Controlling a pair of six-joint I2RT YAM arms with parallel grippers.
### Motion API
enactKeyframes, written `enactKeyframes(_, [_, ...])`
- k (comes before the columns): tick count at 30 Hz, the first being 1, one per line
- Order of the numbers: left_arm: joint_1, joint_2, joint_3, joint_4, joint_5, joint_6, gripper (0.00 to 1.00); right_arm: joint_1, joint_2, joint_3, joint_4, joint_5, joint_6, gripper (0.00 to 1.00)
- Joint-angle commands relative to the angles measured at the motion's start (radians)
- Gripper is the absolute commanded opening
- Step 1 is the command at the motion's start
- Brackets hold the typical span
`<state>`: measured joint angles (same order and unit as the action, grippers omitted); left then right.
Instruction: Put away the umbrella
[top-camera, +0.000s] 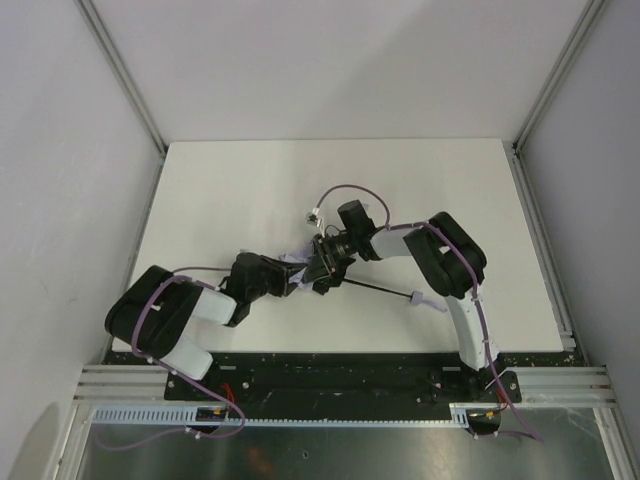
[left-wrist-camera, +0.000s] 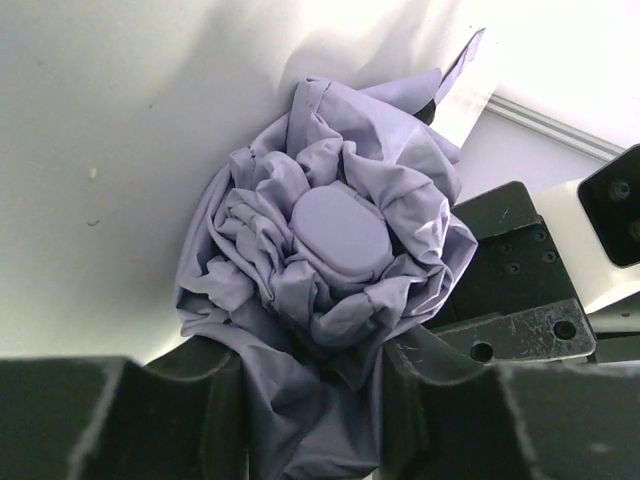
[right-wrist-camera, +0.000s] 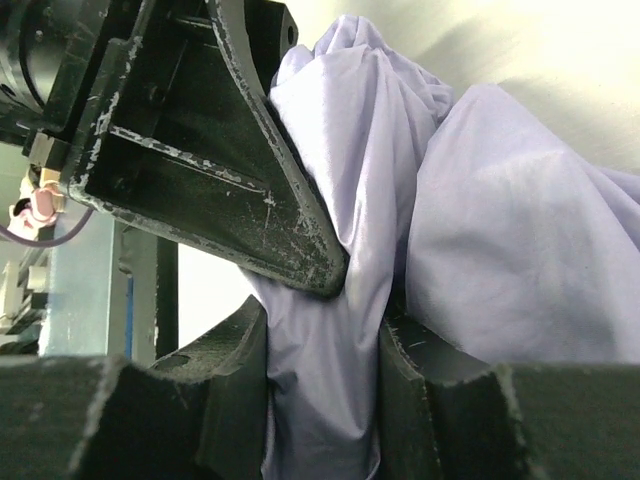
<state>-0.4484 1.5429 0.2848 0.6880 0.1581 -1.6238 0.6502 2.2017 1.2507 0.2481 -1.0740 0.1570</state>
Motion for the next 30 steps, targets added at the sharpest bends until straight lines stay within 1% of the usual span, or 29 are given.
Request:
enactKeyframes(1, [-0.003, 0.034, -0.021, 0.02, -0.113, 0.104, 0.03, 0.083, -0.038, -0.046, -0.247, -0.05, -0.096, 0.14])
enactKeyframes(4, [0.003, 0.007, -0.047, 0.022, -0.13, 0.109, 0.0, 0.077, -0.14, -0.046, -0.334, 0.185, -0.071, 0.42])
enactKeyframes(5, [0.003, 0.003, -0.052, 0.022, -0.131, 0.108, 0.0, 0.077, -0.174, -0.046, -0.352, 0.267, -0.057, 0.63])
enactKeyframes(6, [0.003, 0.003, -0.054, 0.023, -0.128, 0.104, 0.0, 0.08, -0.209, -0.046, -0.373, 0.332, -0.049, 0.75])
enactKeyframes(7, [0.003, 0.002, -0.056, 0.023, -0.121, 0.101, 0.0, 0.088, -0.244, -0.046, -0.401, 0.407, -0.053, 0.83])
enactKeyframes(8, [0.002, 0.001, -0.058, 0.023, -0.113, 0.095, 0.0, 0.103, -0.283, -0.048, -0.423, 0.522, -0.061, 0.88])
enactKeyframes(10, [0.001, -0.002, -0.064, 0.022, -0.097, 0.074, 0.0, 0.15, -0.355, -0.064, -0.445, 0.729, -0.092, 0.95])
enactKeyframes(12, [0.0, -0.01, -0.07, 0.018, -0.088, 0.064, 0.0, 0.211, -0.407, -0.088, -0.429, 0.928, -0.13, 0.98])
enactKeyframes(14, [-0.001, -0.017, -0.073, 0.008, -0.08, 0.051, 0.0, 0.279, -0.436, -0.118, -0.394, 1.12, -0.199, 0.99])
enactKeyframes(17, [-0.002, -0.028, -0.076, -0.018, -0.063, 0.034, 0.0, 0.382, -0.449, -0.157, -0.325, 1.336, -0.306, 0.99])
enactKeyframes(21, [-0.003, -0.034, -0.051, -0.09, -0.036, 0.02, 0.0, 0.473, -0.428, -0.194, -0.194, 1.449, -0.433, 0.99])
enactKeyframes(23, [-0.003, -0.035, -0.027, -0.132, -0.025, 0.025, 0.0, 0.495, -0.399, -0.197, -0.147, 1.489, -0.474, 0.99])
enactKeyframes(25, [-0.003, -0.044, -0.005, -0.173, -0.013, 0.027, 0.0, 0.502, -0.356, -0.193, -0.108, 1.566, -0.499, 0.98])
enactKeyframes(28, [-0.006, -0.065, 0.015, -0.239, 0.001, 0.023, 0.0, 0.5, -0.292, -0.19, -0.059, 1.669, -0.513, 0.92])
enactKeyframes(30, [-0.007, -0.084, 0.02, -0.271, 0.003, 0.014, 0.0, 0.49, -0.254, -0.191, -0.038, 1.692, -0.503, 0.8])
